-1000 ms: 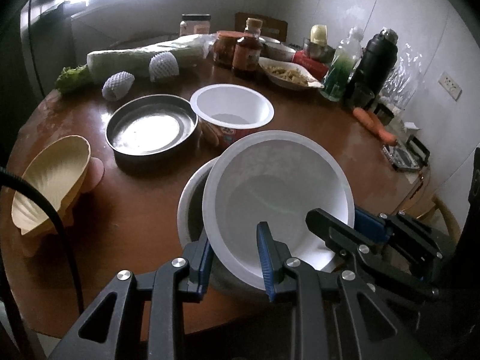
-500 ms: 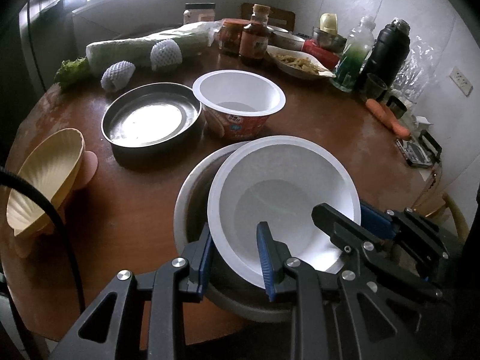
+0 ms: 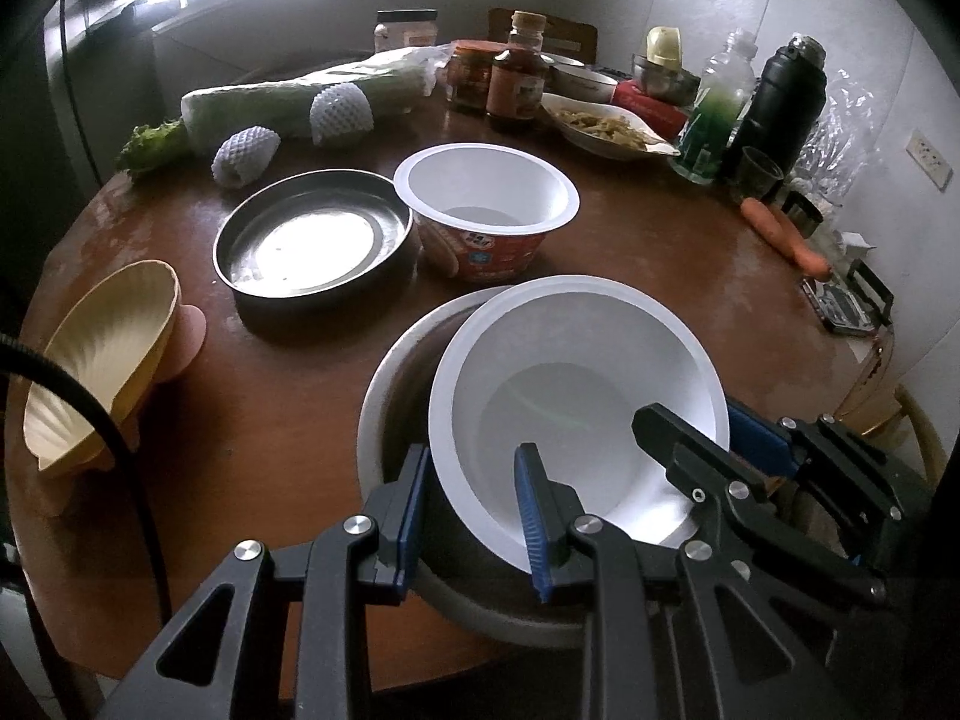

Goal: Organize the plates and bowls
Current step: 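Carry the white bowl over the large steel bowl and lower it inside, then open the left tool to release the white bowl in the steel bowl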

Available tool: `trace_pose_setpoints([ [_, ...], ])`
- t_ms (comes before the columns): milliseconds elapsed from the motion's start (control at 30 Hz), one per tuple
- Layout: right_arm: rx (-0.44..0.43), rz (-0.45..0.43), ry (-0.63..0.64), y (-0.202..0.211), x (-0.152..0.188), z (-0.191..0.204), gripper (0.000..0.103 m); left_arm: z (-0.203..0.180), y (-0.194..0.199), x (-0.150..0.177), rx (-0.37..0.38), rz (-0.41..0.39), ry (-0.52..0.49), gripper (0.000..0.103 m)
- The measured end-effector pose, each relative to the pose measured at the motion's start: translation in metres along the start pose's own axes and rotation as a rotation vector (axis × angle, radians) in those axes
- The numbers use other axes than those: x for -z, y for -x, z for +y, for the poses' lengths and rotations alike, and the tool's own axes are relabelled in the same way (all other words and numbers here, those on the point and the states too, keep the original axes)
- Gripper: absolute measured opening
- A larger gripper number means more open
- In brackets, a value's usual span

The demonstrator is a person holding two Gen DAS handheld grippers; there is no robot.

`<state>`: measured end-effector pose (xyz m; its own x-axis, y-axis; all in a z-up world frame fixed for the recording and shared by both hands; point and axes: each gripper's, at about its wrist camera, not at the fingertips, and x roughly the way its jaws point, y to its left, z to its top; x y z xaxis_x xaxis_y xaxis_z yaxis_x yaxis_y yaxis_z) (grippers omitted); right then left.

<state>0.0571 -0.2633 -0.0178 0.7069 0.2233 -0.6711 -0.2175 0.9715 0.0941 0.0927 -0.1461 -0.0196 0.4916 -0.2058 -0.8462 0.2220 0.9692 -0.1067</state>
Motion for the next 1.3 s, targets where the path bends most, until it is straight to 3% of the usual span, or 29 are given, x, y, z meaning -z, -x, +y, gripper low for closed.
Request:
trace_pose_setpoints([
  [1300,0.035,-0.026,-0.068,0.015,-0.008,-0.009,0.035,0.021,0.032,-0.002,0.037,-0.094,0.041,0.033],
])
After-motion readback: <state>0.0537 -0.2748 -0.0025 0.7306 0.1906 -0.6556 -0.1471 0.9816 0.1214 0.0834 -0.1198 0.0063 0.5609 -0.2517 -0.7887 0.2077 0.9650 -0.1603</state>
